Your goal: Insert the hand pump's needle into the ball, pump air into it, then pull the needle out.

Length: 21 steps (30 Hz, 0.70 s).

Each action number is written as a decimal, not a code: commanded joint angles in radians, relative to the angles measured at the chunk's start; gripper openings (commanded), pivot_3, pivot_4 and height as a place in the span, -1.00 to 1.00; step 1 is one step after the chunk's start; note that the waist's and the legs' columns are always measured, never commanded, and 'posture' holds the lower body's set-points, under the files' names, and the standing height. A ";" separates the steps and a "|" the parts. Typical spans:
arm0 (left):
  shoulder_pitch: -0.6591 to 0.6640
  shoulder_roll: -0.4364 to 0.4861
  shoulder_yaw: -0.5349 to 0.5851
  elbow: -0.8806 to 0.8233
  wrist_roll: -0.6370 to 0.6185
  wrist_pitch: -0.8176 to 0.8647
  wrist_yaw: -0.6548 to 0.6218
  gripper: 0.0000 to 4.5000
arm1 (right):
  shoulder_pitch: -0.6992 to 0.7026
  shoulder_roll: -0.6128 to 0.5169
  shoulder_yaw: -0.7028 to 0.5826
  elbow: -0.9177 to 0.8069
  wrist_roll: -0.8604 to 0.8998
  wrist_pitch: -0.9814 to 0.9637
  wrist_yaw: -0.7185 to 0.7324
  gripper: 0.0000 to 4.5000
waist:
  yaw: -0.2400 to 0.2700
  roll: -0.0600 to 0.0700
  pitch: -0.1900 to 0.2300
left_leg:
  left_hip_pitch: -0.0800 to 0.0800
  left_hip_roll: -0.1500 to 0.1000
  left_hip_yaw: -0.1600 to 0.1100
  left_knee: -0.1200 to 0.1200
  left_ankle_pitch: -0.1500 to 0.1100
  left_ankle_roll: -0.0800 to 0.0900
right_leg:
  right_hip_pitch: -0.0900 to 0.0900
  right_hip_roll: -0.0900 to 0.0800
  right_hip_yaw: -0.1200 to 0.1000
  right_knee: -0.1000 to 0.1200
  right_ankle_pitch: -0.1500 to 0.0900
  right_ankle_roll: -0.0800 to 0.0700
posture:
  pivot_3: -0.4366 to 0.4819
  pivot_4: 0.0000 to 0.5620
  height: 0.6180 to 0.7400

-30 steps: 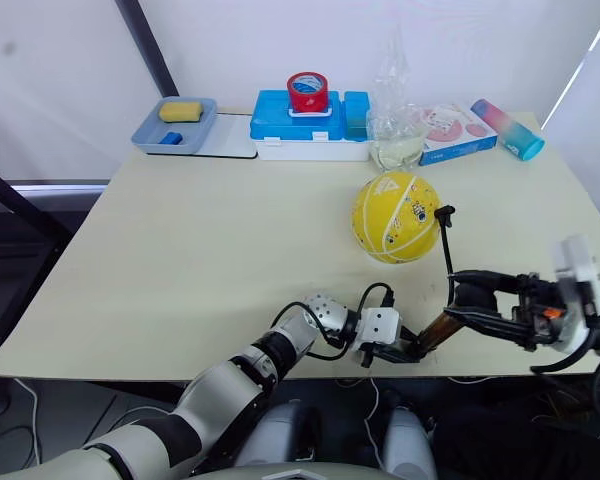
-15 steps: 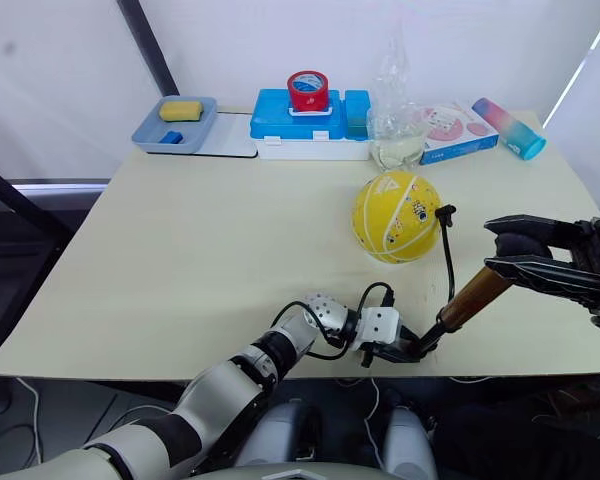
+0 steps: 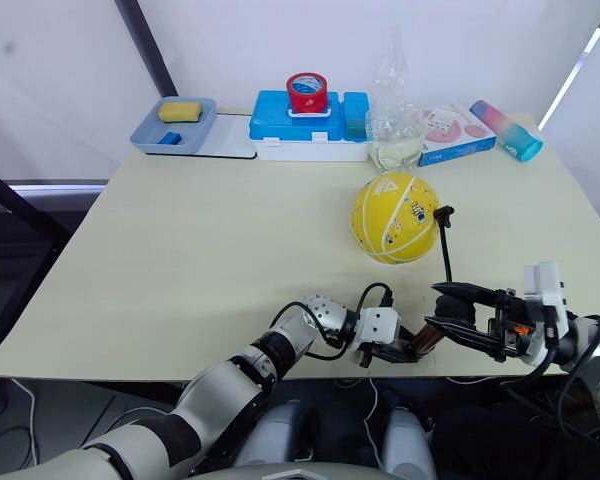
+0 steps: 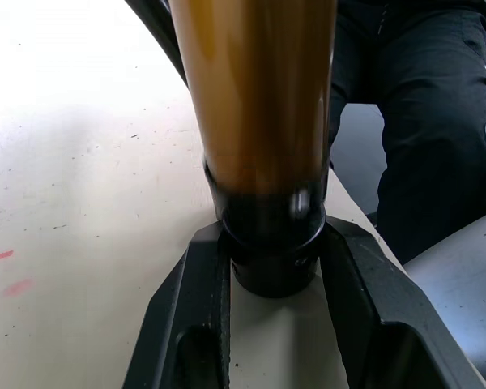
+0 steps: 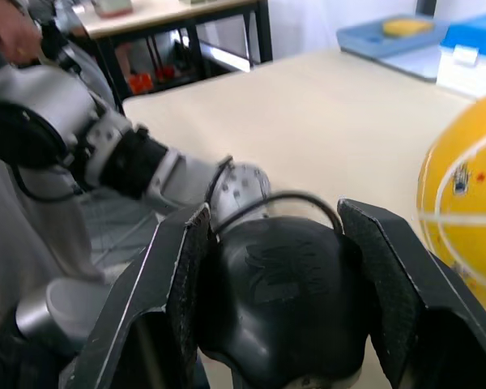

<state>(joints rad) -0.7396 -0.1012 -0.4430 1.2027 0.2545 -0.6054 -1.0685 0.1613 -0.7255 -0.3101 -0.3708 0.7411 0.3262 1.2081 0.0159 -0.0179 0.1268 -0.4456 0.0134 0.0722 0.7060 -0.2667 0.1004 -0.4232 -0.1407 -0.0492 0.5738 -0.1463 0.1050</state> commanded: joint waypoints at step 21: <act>0.023 0.027 -0.045 0.035 0.061 0.007 -0.019 -0.51 | -0.161 -0.318 -0.483 -0.048 0.516 0.421 -0.094 -0.09 | 0.001 0.004 0.003 | -0.001 0.000 0.000 0.000 -0.002 -0.003 | 0.000 -0.001 0.000 0.000 0.000 0.000 | -0.05 -0.47 0.99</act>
<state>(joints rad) -0.7403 -0.1029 -0.4422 1.2000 0.2533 -0.6093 -1.0696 0.0198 -1.0413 -0.7026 -0.4223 1.2505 0.7710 1.1382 0.0170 -0.0137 0.1300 -0.4466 0.0131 0.0722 0.7059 -0.2683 0.0975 -0.4236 -0.1416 -0.0493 0.5734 -0.1463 0.1048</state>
